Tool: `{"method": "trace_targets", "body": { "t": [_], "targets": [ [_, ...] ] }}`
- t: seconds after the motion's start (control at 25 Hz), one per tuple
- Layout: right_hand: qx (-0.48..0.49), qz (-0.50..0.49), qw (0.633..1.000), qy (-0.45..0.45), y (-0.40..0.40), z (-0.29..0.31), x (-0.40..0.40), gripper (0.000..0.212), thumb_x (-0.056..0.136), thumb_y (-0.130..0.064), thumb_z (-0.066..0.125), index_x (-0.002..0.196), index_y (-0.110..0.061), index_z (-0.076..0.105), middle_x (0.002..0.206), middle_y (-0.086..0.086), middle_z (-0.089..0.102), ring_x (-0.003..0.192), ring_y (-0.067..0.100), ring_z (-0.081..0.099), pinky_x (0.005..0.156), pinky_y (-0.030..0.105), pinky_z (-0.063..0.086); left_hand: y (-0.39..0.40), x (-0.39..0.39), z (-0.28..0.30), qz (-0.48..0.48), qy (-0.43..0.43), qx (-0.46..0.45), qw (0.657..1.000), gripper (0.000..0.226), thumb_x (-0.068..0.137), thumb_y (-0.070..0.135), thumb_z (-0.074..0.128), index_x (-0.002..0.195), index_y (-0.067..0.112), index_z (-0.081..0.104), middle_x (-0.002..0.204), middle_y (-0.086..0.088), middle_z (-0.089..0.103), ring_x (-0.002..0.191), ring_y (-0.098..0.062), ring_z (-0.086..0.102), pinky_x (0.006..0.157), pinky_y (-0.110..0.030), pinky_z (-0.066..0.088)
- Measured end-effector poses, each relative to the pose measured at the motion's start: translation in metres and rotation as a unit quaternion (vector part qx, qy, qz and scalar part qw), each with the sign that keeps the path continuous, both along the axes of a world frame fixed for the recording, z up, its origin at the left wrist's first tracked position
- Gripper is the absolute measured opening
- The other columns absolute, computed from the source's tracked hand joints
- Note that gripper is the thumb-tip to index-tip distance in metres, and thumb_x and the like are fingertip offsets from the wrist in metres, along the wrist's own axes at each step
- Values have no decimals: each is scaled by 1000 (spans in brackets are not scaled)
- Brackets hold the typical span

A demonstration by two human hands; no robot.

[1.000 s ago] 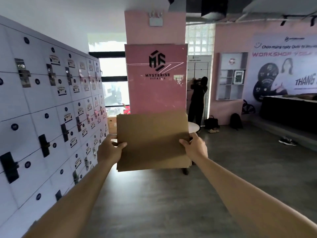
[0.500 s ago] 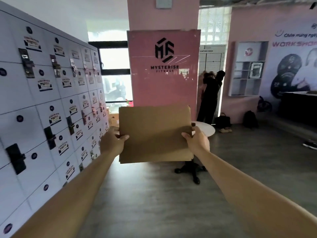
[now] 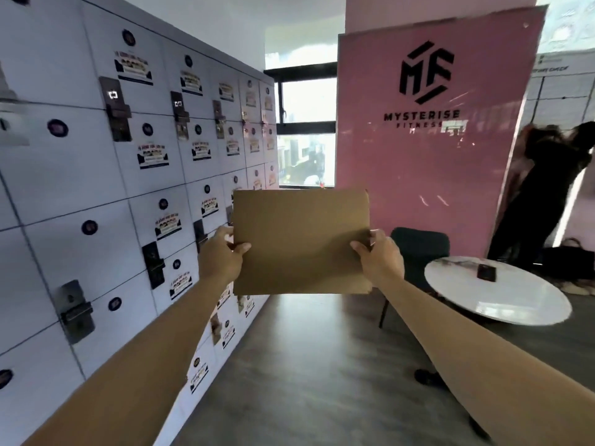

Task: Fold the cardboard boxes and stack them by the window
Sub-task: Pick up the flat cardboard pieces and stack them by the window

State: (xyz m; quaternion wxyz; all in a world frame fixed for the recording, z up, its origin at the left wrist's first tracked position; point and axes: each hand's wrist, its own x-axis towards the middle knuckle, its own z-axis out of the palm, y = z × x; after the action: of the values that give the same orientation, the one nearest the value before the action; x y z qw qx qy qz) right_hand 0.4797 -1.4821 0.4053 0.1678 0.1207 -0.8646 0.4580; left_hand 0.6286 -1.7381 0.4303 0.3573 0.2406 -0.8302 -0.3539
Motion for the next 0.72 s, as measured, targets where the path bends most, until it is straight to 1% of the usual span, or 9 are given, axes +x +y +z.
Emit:
{"method": "trace_targets", "body": {
  "t": [0.12,0.2,0.28,0.4,0.56,0.64,0.72],
  "targets": [
    [-4,-3,1000,16,-61,-2,-84,38,96,-41,62,126,-18,56,100,-9,54,81,13,54,65,24,43,-60,-88,-1,3,7,-4,1000,44,92,26,72,132,15,57,123,-11,68,109,-31,65,96,-42,50],
    [-13,-13,1000,10,-85,-1,-132,39,96,-41,63,126,-18,56,101,-9,55,84,14,55,70,27,46,-89,-146,5,-5,2,-9,1000,45,92,27,72,133,15,57,124,-11,68,110,-32,65,98,-45,51],
    [-22,-24,999,2,-102,-4,-189,39,96,-41,63,127,-19,56,103,-8,56,85,13,55,72,28,47,-113,-216,7,-21,1,-15,1000,45,91,27,72,133,15,57,123,-12,68,110,-33,65,95,-44,50],
    [-26,-43,999,-7,-116,-8,-282,42,96,-40,64,130,-19,55,103,-8,57,85,13,54,71,29,46,-131,-321,3,-42,-6,-5,999,46,92,26,72,134,15,56,127,-12,67,112,-33,65,95,-43,50],
    [-25,-50,998,-9,-138,-20,-412,45,94,-43,65,132,-20,55,110,0,64,88,18,60,72,31,49,-154,-445,-18,-43,-8,-1,999,47,92,27,71,134,16,55,125,-10,68,109,-31,66,91,-39,51],
    [-17,-36,999,4,-162,-30,-483,45,94,-43,65,131,-18,56,111,2,64,90,20,59,74,31,48,-176,-509,-27,-42,-13,7,999,46,93,26,71,135,16,55,125,-9,67,109,-30,65,93,-39,50],
    [-11,-20,1000,0,-189,-32,-556,45,94,-42,65,129,-15,57,113,4,64,95,22,60,77,32,47,-197,-573,-28,-34,-25,14,999,44,93,24,70,134,15,56,124,-9,67,109,-30,65,96,-42,50]
  ]
}}
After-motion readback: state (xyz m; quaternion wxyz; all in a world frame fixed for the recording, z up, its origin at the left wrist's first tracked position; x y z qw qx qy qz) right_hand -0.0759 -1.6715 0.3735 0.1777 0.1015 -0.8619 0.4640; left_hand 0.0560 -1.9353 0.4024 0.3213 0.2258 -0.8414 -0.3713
